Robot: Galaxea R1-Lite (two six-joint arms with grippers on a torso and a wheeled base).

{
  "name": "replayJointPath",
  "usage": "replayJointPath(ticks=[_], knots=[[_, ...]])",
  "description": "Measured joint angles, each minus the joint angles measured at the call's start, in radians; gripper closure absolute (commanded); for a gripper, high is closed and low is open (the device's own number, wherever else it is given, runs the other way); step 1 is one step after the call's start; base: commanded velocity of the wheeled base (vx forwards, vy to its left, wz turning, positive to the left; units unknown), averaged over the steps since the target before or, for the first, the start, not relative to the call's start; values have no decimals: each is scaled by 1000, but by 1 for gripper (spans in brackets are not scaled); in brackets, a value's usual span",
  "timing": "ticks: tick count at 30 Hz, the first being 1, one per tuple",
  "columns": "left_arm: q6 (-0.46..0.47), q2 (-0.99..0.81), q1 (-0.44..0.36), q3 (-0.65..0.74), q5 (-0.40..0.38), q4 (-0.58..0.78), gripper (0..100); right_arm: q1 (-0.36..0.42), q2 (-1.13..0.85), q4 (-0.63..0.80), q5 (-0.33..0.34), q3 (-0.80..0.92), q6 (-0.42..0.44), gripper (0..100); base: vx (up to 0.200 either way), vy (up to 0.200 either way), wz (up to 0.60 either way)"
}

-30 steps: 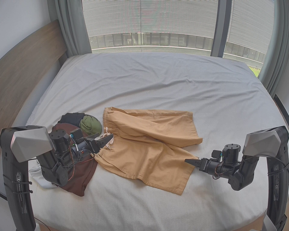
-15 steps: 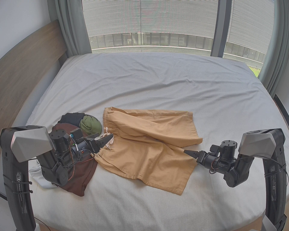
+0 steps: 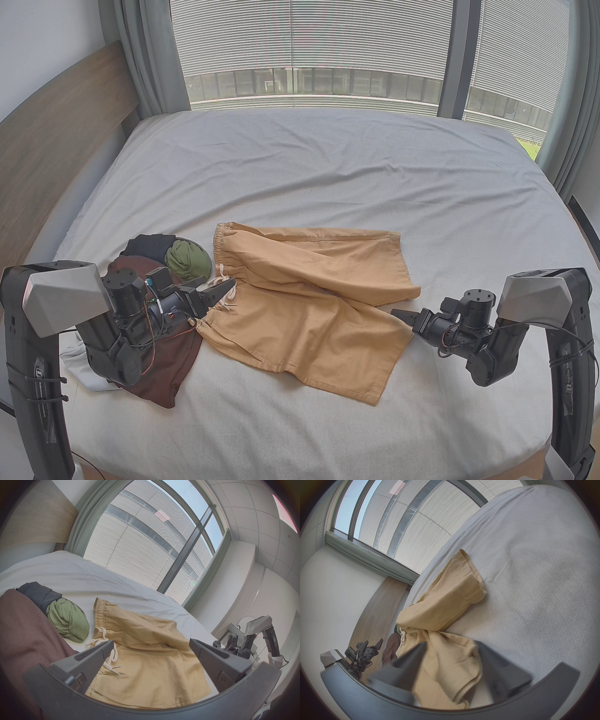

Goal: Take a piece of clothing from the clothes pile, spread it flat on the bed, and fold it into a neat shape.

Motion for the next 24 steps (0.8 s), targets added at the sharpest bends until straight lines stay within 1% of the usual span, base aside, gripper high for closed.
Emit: replayJointPath(ticks=[5, 16, 24], knots=[[0, 0, 0, -1, -1, 0, 0, -14, 0, 0, 0, -6, 0, 100, 0, 0, 0], [-1, 4, 0, -7, 1, 0, 0, -73, 5, -2, -1, -66, 0, 100, 0, 0, 0], [-1, 7, 1, -11, 2, 0, 0, -88, 38, -21, -51, -124, -2, 100, 0, 0, 0]])
